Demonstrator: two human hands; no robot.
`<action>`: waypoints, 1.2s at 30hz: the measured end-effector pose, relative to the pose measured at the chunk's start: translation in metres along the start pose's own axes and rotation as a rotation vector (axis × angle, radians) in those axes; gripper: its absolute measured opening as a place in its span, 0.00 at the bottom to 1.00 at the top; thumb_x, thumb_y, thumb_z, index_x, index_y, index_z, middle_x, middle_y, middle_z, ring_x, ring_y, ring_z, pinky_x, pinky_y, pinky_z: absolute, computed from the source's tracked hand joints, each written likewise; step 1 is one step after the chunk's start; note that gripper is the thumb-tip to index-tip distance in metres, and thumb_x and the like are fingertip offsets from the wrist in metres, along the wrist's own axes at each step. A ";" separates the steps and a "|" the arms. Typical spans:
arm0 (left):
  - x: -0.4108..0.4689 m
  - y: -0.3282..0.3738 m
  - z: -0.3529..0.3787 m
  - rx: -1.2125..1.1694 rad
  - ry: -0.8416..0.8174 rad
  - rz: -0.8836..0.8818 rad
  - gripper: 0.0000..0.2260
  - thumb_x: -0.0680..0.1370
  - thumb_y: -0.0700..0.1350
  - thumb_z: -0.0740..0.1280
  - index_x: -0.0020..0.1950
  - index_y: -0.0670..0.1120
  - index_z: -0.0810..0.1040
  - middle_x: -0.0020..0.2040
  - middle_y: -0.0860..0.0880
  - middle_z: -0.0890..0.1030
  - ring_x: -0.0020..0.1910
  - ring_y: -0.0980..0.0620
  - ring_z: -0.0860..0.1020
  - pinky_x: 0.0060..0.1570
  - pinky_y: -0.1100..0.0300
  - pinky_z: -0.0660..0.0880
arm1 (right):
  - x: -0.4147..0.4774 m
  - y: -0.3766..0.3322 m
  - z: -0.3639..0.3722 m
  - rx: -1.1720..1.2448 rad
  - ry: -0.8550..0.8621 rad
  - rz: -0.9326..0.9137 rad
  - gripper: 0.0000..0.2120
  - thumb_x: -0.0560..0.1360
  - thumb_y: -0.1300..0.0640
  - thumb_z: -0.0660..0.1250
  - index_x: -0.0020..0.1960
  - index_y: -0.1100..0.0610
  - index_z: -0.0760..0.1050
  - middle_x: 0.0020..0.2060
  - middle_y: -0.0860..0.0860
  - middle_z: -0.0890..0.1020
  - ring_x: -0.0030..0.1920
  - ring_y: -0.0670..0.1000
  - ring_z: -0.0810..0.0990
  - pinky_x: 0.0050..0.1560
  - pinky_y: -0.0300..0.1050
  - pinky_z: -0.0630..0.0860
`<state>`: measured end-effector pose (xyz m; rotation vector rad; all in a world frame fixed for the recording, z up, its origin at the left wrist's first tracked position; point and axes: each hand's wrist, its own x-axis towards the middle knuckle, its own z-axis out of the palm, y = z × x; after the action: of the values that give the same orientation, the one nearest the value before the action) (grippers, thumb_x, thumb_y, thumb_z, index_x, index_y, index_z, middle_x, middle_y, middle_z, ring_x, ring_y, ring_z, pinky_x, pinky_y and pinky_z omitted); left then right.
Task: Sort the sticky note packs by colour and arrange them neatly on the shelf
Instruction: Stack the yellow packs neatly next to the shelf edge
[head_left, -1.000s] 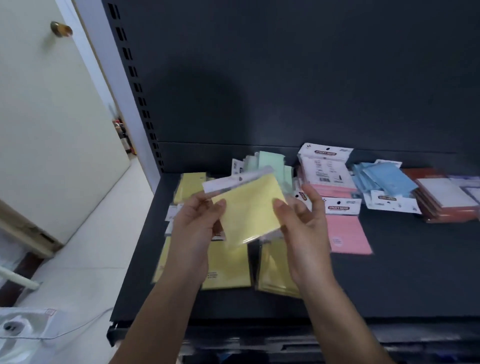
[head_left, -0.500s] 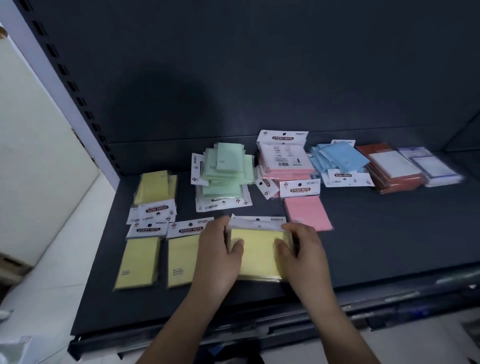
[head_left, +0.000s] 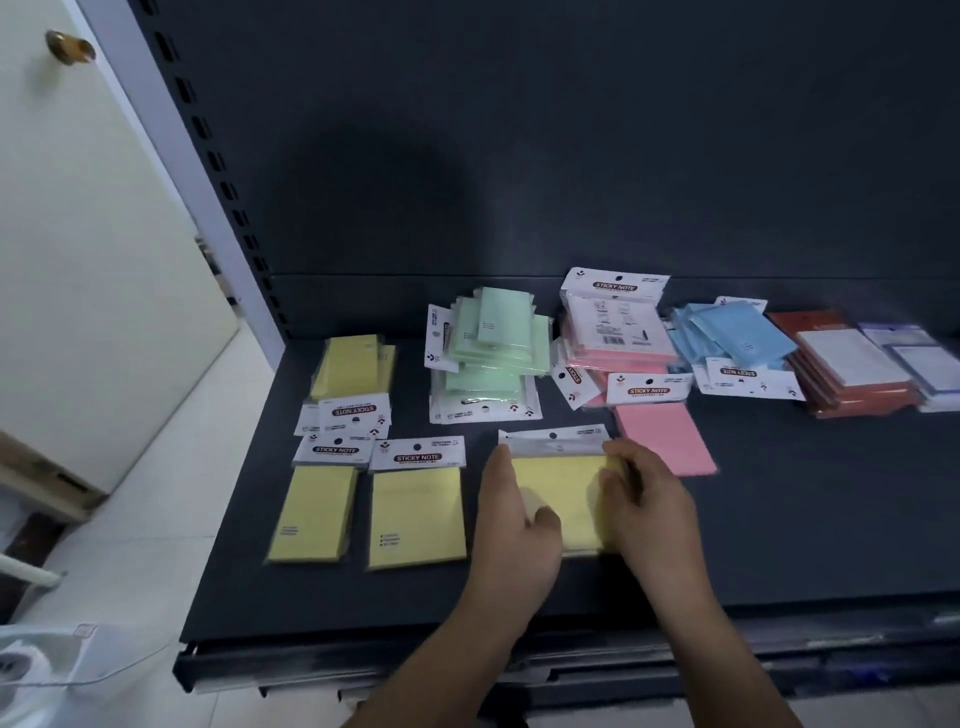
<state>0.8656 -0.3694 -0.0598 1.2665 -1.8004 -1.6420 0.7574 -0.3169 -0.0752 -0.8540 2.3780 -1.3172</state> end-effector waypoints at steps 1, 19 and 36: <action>0.001 0.001 0.001 -0.024 -0.011 -0.015 0.30 0.78 0.34 0.59 0.77 0.49 0.50 0.75 0.55 0.56 0.72 0.60 0.56 0.71 0.65 0.53 | 0.001 0.000 -0.001 -0.009 -0.001 0.007 0.14 0.76 0.65 0.60 0.59 0.56 0.75 0.49 0.51 0.79 0.49 0.49 0.76 0.48 0.36 0.66; 0.076 0.002 -0.148 0.350 0.330 -0.012 0.21 0.75 0.39 0.64 0.68 0.43 0.66 0.62 0.43 0.74 0.64 0.43 0.70 0.60 0.49 0.70 | 0.035 -0.115 0.096 0.105 -0.689 -0.163 0.19 0.77 0.63 0.61 0.68 0.57 0.69 0.62 0.48 0.75 0.61 0.44 0.73 0.63 0.37 0.69; 0.071 0.005 -0.159 -0.258 0.580 0.139 0.08 0.73 0.36 0.68 0.49 0.47 0.77 0.47 0.49 0.80 0.44 0.50 0.78 0.40 0.60 0.73 | 0.030 -0.128 0.134 0.530 -0.538 0.166 0.13 0.74 0.64 0.64 0.58 0.56 0.73 0.53 0.55 0.79 0.51 0.50 0.78 0.52 0.44 0.76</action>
<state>0.9515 -0.5195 -0.0371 1.2927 -1.2516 -1.2142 0.8482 -0.4770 -0.0390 -0.7130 1.5528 -1.3448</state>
